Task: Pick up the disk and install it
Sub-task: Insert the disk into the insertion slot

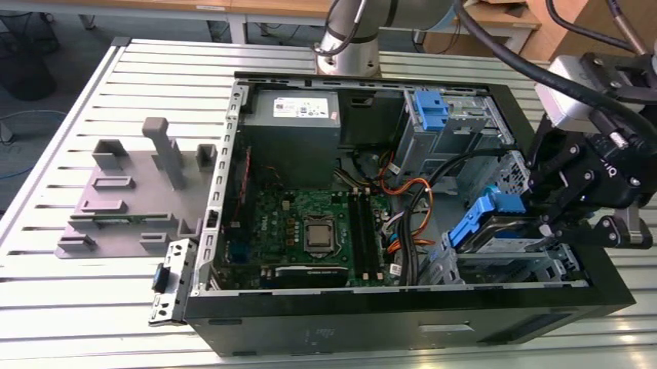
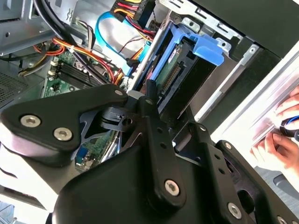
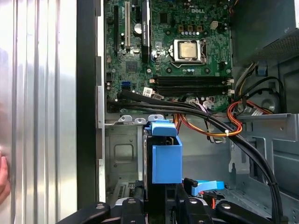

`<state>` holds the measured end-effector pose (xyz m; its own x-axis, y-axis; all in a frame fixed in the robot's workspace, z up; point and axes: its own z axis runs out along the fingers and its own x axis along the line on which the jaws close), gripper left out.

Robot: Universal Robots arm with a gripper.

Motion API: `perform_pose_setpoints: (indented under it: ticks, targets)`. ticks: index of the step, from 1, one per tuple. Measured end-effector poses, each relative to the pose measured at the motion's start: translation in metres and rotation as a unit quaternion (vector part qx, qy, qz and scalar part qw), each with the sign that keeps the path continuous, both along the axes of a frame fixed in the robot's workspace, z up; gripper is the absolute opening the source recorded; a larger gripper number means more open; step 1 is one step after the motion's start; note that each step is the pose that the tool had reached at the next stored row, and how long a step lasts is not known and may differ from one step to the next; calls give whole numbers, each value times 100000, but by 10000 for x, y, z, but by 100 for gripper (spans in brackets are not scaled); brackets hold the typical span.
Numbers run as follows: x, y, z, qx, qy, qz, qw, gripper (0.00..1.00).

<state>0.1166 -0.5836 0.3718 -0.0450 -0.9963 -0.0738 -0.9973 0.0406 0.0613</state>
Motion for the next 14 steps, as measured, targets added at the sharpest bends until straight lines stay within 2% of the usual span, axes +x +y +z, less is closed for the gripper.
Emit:
perform_pose_setpoints:
  ticks: [8,14]
  targets:
    - [-8,-2,-145,0,4,3,100000,35]
    - [-8,-2,-158,-1,2,1,100000,35]
